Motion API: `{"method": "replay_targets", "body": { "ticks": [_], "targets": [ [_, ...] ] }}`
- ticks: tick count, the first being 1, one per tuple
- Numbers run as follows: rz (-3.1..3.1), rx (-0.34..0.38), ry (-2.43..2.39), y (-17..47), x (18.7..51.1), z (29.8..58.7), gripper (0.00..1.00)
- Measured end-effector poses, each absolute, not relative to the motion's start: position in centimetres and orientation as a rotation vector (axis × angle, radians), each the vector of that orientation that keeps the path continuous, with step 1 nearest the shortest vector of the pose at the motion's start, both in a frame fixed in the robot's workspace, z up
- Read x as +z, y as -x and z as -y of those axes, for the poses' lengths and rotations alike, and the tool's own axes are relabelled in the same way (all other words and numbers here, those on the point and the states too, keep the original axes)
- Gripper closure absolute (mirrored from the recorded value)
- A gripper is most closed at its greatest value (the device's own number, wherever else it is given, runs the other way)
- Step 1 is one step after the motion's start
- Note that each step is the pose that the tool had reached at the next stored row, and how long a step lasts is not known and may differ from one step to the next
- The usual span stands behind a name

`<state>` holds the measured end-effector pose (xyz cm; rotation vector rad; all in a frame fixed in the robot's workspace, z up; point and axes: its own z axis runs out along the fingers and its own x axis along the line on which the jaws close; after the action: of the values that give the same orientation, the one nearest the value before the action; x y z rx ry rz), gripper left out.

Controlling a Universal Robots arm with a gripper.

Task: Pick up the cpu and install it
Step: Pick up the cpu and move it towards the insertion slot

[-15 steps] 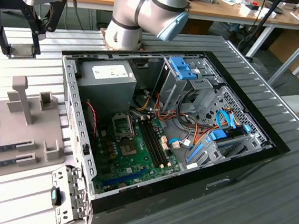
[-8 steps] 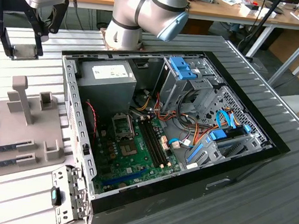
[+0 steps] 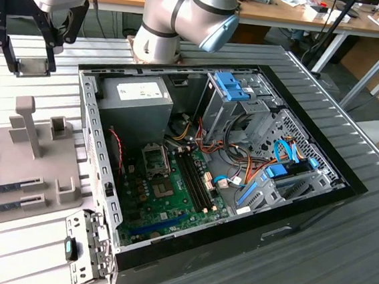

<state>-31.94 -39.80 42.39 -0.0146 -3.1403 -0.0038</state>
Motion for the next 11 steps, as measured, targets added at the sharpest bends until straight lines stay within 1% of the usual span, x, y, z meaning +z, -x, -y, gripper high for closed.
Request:
{"method": "replay_targets", "body": {
  "ticks": [11],
  "targets": [
    [3.140,-0.004,0.015,31.61,42.19,39.98,0.53]
  ]
}}
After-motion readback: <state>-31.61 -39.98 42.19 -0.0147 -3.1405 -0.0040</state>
